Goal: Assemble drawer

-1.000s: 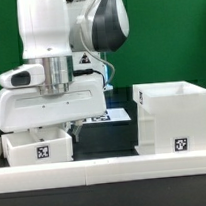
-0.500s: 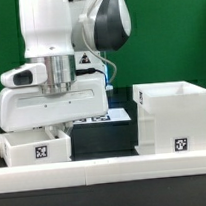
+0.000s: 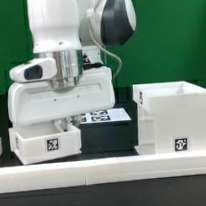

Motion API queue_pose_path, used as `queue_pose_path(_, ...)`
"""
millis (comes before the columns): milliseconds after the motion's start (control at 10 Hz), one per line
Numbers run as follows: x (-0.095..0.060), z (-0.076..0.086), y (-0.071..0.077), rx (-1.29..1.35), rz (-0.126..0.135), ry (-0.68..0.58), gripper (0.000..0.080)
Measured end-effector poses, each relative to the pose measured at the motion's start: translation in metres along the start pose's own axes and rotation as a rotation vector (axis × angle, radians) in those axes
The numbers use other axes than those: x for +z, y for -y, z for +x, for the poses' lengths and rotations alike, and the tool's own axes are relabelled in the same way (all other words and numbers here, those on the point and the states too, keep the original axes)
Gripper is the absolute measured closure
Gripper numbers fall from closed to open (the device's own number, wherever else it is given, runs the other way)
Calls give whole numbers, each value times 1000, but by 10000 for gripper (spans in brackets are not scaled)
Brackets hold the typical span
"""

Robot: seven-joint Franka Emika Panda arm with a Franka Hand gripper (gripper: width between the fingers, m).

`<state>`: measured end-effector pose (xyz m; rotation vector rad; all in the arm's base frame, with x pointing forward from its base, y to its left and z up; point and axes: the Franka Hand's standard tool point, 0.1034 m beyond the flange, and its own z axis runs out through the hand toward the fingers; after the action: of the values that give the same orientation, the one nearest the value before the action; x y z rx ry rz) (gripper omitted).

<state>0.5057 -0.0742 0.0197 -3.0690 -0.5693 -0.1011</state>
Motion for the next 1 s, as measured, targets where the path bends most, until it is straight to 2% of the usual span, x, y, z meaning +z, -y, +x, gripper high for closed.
queue_pose_path(100, -14, 3, 8, -50, 13, 11, 758)
queue_pose_path(200, -21, 1, 13, -138, 35, 43, 758)
queue_pose_path(400, -21, -11, 9, -265, 91, 90, 758)
queue_pose_path(600, -20, -11, 9, -276, 90, 88, 758)
queue_pose_path(900, -10, -13, 1, -635, 81, 75, 758)
queue_pose_path(1000, -11, -12, 1, -754, 77, 78, 758)
